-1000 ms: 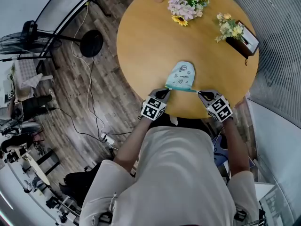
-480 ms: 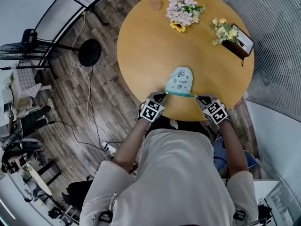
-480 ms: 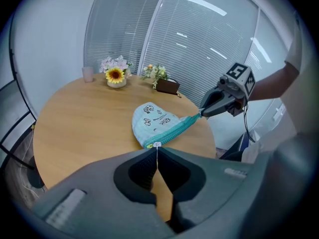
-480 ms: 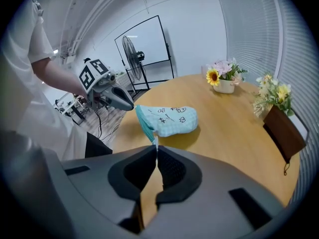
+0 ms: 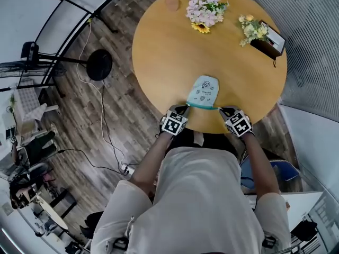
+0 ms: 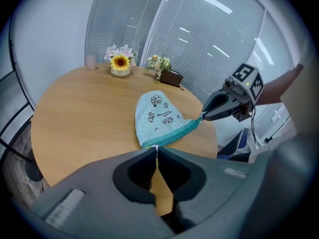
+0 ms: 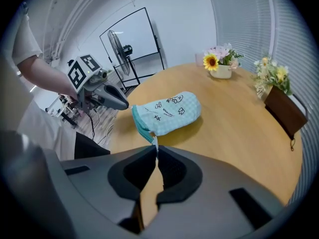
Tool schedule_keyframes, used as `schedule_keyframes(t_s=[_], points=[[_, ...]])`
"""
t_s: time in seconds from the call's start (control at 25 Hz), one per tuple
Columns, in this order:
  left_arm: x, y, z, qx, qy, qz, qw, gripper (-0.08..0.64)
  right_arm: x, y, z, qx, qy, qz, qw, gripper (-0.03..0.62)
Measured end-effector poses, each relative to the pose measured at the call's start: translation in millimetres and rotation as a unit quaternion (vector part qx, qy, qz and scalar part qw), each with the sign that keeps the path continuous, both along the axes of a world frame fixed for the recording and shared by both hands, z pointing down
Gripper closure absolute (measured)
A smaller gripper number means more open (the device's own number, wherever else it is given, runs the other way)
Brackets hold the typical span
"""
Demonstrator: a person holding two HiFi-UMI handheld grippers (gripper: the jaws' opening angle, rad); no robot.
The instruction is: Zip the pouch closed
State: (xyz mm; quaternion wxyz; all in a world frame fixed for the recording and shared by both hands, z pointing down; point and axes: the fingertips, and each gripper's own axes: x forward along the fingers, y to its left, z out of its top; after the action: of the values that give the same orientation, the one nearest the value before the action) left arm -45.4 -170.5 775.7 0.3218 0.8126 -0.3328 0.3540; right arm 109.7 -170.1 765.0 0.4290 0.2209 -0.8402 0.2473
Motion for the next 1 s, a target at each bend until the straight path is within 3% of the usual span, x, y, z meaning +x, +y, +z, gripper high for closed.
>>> schedule_keyframes(t_s=[0.32,0.52,0.76,1.0], points=[[-34,8,-15,0.009,0.033,0.010,0.9994,0.537,-15,6,13,-0.002,0.012,0.081,0.997,0.572],[-58,5,-42,0.032,0.059,0.001,0.9977,0.535,-21,7,7,0.011,0.025,0.108,0.994,0.523],[-76,1,-79,0.056,0.089,0.000,0.9944,0.507,-26,11,-31,0.046,0.024,0.134,0.990,0.520],[-69,0,-116,0.085,0.113,0.021,0.9897,0.505,-13,14,-87,0.096,0.007,0.192,0.977,0.520]])
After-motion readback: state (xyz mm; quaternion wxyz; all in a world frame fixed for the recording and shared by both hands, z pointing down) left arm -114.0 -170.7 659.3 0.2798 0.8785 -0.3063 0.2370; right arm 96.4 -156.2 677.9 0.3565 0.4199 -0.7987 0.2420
